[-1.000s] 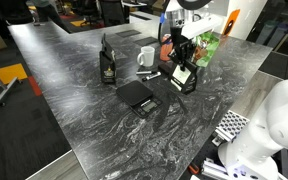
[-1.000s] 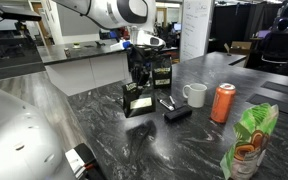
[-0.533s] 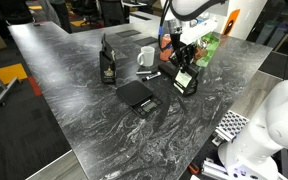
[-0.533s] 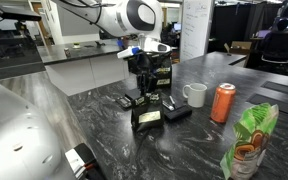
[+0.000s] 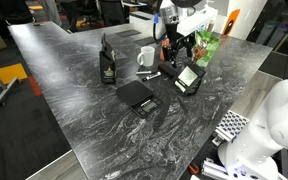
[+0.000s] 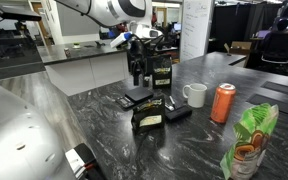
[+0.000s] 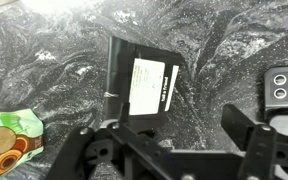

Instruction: Remove the black packet from the scale, put it on the table and press the left button on the scale

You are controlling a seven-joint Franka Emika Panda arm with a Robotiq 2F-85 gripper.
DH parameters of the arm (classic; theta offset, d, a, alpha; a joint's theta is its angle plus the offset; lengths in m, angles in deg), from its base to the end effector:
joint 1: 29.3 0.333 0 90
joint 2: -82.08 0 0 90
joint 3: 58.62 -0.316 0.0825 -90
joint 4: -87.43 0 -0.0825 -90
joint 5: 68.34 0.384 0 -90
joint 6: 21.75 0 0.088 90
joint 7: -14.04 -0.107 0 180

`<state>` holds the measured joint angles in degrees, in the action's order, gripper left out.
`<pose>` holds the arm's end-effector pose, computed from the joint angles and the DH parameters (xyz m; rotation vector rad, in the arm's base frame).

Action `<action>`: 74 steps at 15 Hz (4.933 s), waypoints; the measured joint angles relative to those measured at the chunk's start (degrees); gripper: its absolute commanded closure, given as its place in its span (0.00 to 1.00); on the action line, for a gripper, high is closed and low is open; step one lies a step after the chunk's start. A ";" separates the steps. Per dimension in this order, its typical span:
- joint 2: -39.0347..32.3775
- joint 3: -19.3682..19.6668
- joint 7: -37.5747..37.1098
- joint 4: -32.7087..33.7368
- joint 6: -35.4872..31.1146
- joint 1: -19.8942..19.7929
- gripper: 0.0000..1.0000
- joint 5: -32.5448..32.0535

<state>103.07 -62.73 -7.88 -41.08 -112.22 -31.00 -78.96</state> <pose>0.4086 -0.0002 0.4944 2.8169 -0.4540 -0.3576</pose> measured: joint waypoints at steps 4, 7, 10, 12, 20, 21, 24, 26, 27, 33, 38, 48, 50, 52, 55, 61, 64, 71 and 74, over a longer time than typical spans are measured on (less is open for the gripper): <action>-0.01 -3.56 -1.43 4.86 3.46 1.71 0.26 -0.41; -1.83 -3.95 0.10 5.87 1.75 3.23 0.49 0.39; -5.80 -3.79 3.44 5.84 -2.80 3.82 0.70 2.74; -9.03 -3.43 6.35 5.83 -6.32 4.09 0.84 4.70; -14.21 -2.54 18.66 5.82 -16.46 5.53 1.00 19.62; -14.14 -2.54 18.62 5.82 -16.46 5.73 1.00 20.62; -14.04 -2.53 18.51 5.82 -16.46 5.95 1.00 20.62; -14.04 -2.50 18.51 5.82 -16.46 5.95 1.00 20.61; -14.04 -2.50 18.51 5.82 -16.46 5.95 1.00 20.61; -14.04 -2.54 16.35 5.51 -17.24 6.32 1.00 20.61; -14.04 -3.20 10.36 3.39 -20.24 7.45 1.00 20.64; -14.04 -4.23 0.96 -0.25 -22.46 8.89 1.00 21.79; -14.09 -4.23 0.90 -0.72 -22.46 8.89 1.00 23.06; -14.30 -4.18 0.90 -1.16 -22.39 8.89 1.00 24.81; -14.79 -4.10 0.91 -1.66 -22.38 8.88 1.00 26.45; -16.42 -3.79 0.90 -1.81 -22.38 8.80 1.00 27.39; -17.23 -3.41 0.87 -1.81 -22.41 8.68 1.00 27.39; -18.48 -3.05 0.88 -1.71 -22.07 8.68 1.00 30.05; -18.61 -3.05 0.88 -1.72 -22.05 8.68 1.00 31.00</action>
<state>84.47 -65.78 -7.00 -42.80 -134.28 -22.31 -47.96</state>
